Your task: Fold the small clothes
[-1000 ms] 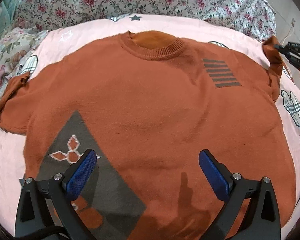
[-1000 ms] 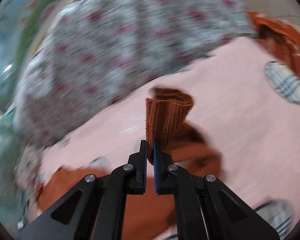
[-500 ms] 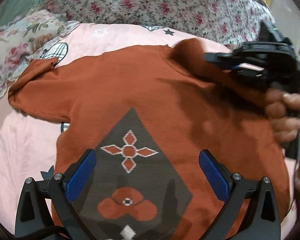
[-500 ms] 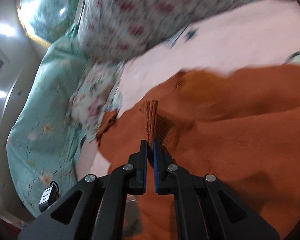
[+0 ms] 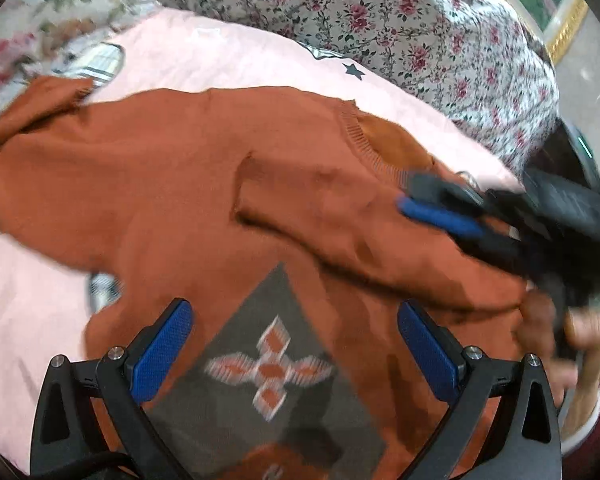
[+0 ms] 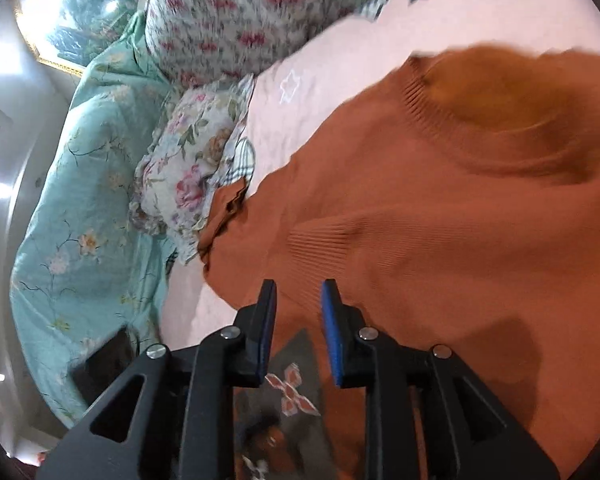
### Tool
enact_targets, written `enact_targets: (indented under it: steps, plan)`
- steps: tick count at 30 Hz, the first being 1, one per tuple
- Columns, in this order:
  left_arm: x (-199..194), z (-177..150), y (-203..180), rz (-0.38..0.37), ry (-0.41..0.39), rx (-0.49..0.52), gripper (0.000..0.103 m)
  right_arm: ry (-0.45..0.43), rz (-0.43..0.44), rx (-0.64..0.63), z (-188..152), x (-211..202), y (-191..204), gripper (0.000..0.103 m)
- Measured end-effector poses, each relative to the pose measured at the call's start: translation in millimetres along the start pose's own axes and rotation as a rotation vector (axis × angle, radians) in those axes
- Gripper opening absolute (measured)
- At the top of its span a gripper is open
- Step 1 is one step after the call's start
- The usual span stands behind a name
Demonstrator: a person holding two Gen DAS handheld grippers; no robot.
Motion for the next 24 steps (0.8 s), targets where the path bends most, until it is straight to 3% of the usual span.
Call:
enact_targets:
  steps: [5,6,8,9,10,11,14,16,20,24]
  plan:
    - [46,40,-5,-0.041,0.048,-0.023,0.099,-0.113,-0.064,0.023,-22,-63,-10,0.025]
    - [54,46,-6,-0.044,0.05,-0.02,0.091,-0.131,-0.073,0.036,-28,-74,-13,0.025]
    - [65,57,-10,-0.027,0.03,0.007,0.059,-0.168,-0.094,0.065,-43,-98,-19,0.025]
    - [70,62,-11,-0.009,0.023,0.031,0.031,-0.189,-0.108,0.08,-52,-110,-23,0.025]
    - [72,65,-15,-0.014,0.027,0.053,0.014,-0.207,-0.121,0.089,-58,-120,-27,0.025]
    - [71,68,-18,-0.021,0.018,0.062,0.013,-0.227,-0.141,0.1,-64,-131,-32,0.025]
    - [39,70,-27,0.053,-0.114,0.117,0.012,-0.278,-0.226,0.106,-74,-159,-46,0.025]
    - [19,71,-13,0.091,-0.183,0.1,0.011,-0.314,-0.303,0.107,-75,-179,-59,0.025]
    - [34,66,13,0.075,-0.096,0.048,0.012,-0.336,-0.41,0.148,-68,-201,-92,0.025]
    - [31,57,15,0.089,-0.109,0.059,0.012,-0.301,-0.509,0.132,-44,-197,-118,0.025]
Point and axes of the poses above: each gripper's, at about its wrist camera, not at the fingertips, and x roughly the way its jaws point, y to its left, z to its top, the point moved 4 cm from there along x, roughly the way its jaws point, and after that the axes turned 3 degrees about -x, right-handed, at the moved point
